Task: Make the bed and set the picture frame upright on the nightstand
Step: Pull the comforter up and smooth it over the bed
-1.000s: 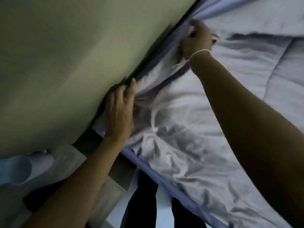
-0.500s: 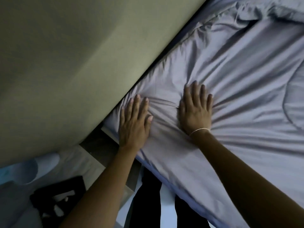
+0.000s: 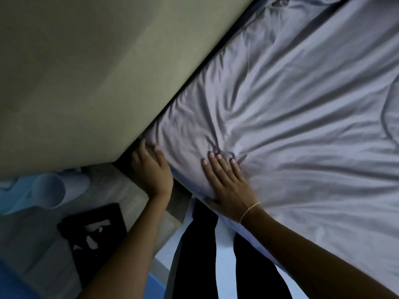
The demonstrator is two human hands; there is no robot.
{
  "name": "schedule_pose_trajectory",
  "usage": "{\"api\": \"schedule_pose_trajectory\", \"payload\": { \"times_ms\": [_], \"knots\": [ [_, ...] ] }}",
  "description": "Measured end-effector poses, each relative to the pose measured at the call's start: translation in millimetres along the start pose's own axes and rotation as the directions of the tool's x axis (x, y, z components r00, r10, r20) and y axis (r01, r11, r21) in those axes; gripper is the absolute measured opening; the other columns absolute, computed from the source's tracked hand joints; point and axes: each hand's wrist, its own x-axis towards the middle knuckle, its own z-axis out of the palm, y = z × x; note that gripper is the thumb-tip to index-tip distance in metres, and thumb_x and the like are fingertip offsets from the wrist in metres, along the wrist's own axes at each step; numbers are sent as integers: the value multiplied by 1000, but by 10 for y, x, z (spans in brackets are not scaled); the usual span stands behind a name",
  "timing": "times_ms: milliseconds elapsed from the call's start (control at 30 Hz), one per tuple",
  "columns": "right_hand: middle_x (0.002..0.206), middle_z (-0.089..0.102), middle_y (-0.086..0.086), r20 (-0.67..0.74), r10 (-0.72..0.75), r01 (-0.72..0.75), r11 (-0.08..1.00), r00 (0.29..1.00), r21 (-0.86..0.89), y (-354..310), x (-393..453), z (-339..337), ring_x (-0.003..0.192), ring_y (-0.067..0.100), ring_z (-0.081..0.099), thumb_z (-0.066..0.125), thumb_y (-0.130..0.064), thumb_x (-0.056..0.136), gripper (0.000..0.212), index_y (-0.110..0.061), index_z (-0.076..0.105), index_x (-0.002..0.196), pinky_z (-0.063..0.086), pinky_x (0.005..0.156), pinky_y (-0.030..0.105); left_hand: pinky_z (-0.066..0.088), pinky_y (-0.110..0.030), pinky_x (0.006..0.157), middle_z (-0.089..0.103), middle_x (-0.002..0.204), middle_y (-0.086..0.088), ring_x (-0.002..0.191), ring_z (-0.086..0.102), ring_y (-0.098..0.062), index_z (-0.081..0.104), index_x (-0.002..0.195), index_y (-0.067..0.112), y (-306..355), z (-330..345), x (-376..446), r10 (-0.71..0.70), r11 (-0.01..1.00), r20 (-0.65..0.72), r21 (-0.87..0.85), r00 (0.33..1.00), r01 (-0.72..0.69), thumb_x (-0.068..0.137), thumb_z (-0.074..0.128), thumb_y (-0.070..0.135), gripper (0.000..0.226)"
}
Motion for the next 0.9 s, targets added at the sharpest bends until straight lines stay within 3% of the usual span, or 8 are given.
{"api": "schedule_pose_trajectory", "payload": {
  "times_ms": [67, 167, 433, 567, 633, 733, 800, 900],
  "knots": [
    [159, 11, 13, -55, 11, -12, 1000, 998, -25, -33, -12, 56, 148, 26, 9, 54, -51, 87, 86, -10, 15, 153, 10, 120, 47, 34, -14, 81, 52, 133, -19, 117, 53, -30, 44, 137, 3, 123, 50, 28, -249, 945, 33, -210, 968, 251, 100, 42, 36, 50],
    [158, 13, 12, -92, -6, 3, 1000, 996, -30, -30, -17, 90, 147, 25, 11, 46, -39, 93, 72, -8, 17, 151, 13, 119, 47, 38, -20, 82, 57, 130, -16, 115, 56, -29, 48, 134, 4, 205, 153, 106, -488, 795, 112, -353, 866, 494, 98, 41, 44, 54],
    [158, 18, 13, -25, -35, 36, 998, 999, 57, -364, 7, 220, 147, 28, 12, 47, -16, 91, 66, -7, 20, 151, 4, 120, 41, 44, -36, 86, 62, 120, -18, 109, 59, -32, 57, 116, 2, -216, 137, 274, -534, 837, -87, -193, 841, 511, 98, 46, 28, 33],
    [156, 27, 12, -44, -48, 52, 994, 998, 93, -369, 30, 139, 146, 28, 20, 39, -36, 99, 58, -9, 30, 149, 21, 119, 47, 43, -36, 84, 61, 118, -18, 107, 58, -33, 55, 112, 2, -243, 82, 209, -498, 863, -87, -141, 863, 485, 95, 51, 26, 29],
    [155, 30, 12, -105, -81, 95, 985, 991, 143, -261, -19, 10, 145, 27, 24, 36, -48, 100, 61, -10, 36, 147, 24, 117, 48, 44, -39, 84, 58, 112, -20, 100, 58, -35, 52, 108, 4, -217, 62, 96, -382, 920, -145, -147, 913, 362, 91, 53, 21, 24],
    [153, 32, 16, -260, 13, 31, 986, 966, 163, 51, -147, -145, 144, 32, 27, 39, -43, 101, 53, -11, 41, 144, 24, 116, 52, 46, -41, 81, 55, 104, -18, 92, 54, -31, 56, 103, 6, 14, 80, -155, 144, 989, -193, -13, 971, -149, 91, 50, 17, 17],
    [153, 30, 17, -302, 173, -139, 982, 937, 131, 348, -233, -185, 144, 33, 25, 36, -39, 102, 51, -12, 38, 145, 24, 116, 53, 45, -40, 90, 55, 117, -17, 104, 54, -28, 59, 110, 7, 326, 162, -239, 498, 864, -85, -35, 863, -502, 95, 47, 18, 22],
    [158, 20, 14, -246, 376, -368, 926, 893, 82, 701, -320, -176, 147, 30, 14, 33, -41, 101, 56, -16, 28, 150, 17, 117, 53, 30, -50, 111, 42, 144, -18, 134, 39, -34, 48, 136, 7, 786, 457, -66, 754, 647, 118, 40, 647, -762, 98, 43, 29, 44]
  ]
}}
